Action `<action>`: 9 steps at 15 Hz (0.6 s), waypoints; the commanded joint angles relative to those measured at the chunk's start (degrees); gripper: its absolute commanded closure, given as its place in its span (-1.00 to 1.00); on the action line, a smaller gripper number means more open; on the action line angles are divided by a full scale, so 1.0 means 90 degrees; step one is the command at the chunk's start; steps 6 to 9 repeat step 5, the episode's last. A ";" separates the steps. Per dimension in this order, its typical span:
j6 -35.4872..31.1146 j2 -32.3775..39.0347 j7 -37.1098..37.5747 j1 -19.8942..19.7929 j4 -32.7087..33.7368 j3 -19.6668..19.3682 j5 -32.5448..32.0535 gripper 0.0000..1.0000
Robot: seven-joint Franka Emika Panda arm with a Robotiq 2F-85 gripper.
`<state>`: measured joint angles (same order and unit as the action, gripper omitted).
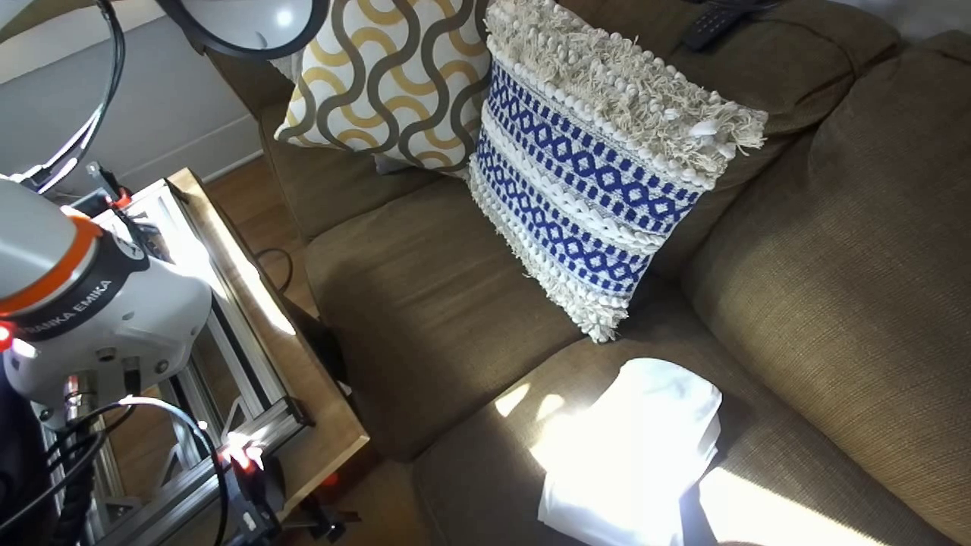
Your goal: Put the remote on the sofa head
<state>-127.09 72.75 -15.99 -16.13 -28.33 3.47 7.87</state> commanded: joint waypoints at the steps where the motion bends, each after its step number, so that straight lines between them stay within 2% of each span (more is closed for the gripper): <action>1: 0.0509 0.0155 0.0160 0.0061 0.0886 0.0082 -0.0018 -1.00; 2: 0.0480 -0.0300 -0.0113 0.0064 0.0284 0.0190 0.0019 -1.00; 3: 0.0605 -0.0333 -0.0305 0.0105 0.0401 0.0242 0.0011 -1.00; 4: 0.0326 -0.0171 -0.0064 0.0084 0.0419 0.0143 -0.0032 -1.00; 9: 0.0353 -0.0240 -0.0084 0.0112 0.0420 0.0158 -0.0034 -1.00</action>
